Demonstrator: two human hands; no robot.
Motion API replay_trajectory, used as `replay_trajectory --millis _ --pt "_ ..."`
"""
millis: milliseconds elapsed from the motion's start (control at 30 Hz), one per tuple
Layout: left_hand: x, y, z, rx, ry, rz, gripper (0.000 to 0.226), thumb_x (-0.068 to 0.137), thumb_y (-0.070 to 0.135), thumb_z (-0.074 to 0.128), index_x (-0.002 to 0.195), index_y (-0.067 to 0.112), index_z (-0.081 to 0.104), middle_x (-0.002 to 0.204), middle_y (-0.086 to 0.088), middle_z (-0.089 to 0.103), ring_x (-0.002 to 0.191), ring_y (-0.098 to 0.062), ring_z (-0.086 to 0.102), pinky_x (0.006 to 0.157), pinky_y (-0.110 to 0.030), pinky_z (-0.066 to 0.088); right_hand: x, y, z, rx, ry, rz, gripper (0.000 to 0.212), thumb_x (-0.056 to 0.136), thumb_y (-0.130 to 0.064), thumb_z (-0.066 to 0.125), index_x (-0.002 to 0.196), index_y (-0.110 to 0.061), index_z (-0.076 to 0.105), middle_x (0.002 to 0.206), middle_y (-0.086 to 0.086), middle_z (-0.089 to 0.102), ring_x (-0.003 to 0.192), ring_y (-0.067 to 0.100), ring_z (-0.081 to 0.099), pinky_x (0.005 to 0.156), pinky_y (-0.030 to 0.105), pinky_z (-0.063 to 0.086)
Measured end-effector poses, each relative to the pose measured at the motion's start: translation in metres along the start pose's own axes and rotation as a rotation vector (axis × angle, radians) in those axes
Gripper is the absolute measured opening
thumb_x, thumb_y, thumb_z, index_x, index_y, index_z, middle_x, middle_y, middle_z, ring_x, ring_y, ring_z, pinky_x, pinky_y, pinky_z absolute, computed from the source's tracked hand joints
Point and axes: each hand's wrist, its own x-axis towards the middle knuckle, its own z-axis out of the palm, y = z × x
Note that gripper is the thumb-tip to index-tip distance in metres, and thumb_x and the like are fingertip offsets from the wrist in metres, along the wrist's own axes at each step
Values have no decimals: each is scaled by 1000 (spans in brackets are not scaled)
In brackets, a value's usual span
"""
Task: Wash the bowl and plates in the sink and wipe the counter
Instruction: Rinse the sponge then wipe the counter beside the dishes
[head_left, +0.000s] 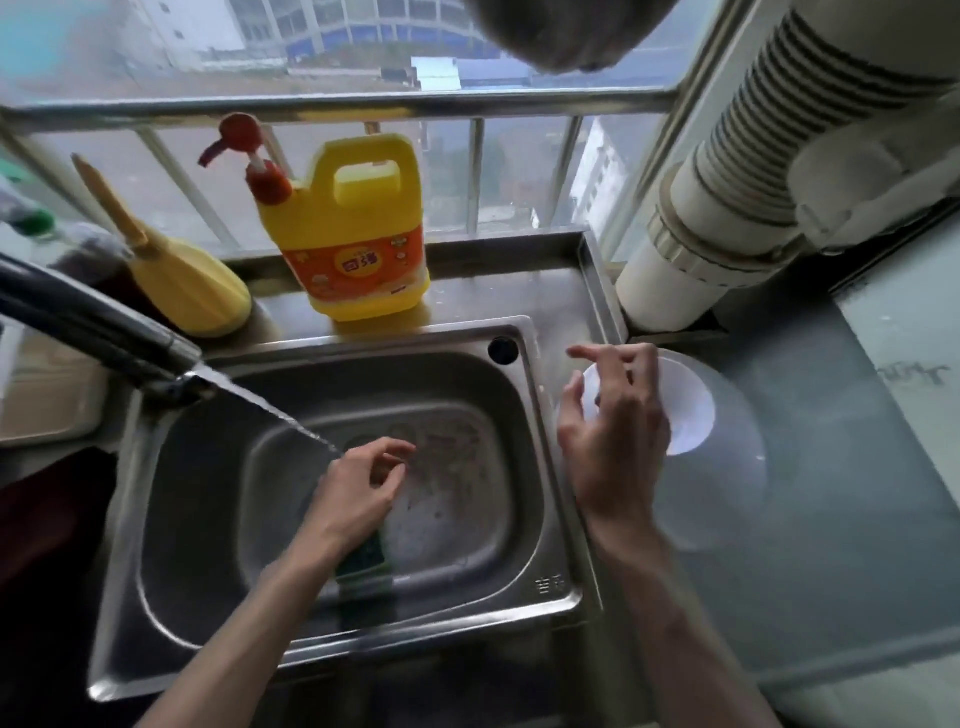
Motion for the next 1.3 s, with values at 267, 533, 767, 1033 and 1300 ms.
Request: replay_trajectory --millis 267,533,767,1033,1300 --pt "-44 -106 -53 -4 105 -313 28 92 21 69 90 48 66 86 22 72 87 -7 72 90 -39 59 -102 -71 139 19 -1156 334 49 89 -44 78 128 -21 60 127 6 68 118 28 63 96 38 51" --pt "-57 -134 -60 -86 103 -321 18 96 24 67 105 38 73 99 14 76 97 -10 72 95 -36 57 -178 -82 215 -246 -1253 266 86 91 -29 75 154 -4 22 141 20 54 123 37 59 99 43 52" --pt "-52 -135 -49 -224 93 -321 21 96 19 67 110 34 71 104 10 75 97 -9 72 94 -28 55 -166 -87 221 167 -1104 553 73 64 -52 88 118 -9 66 107 4 73 103 25 72 83 33 59" --pt "-14 -78 -41 -1062 107 -322 27 101 24 63 127 17 61 118 -7 74 105 -25 74 82 -36 63 -90 -108 157 757 -883 474 73 70 -11 95 130 -23 54 115 3 69 102 15 72 89 32 61" --pt "12 -73 -34 -1072 268 -387 33 96 6 69 128 1 62 117 -18 74 111 -35 71 98 -54 57 -93 -90 153 988 -868 712 39 95 -10 73 129 -28 66 127 8 70 119 23 69 102 44 57"
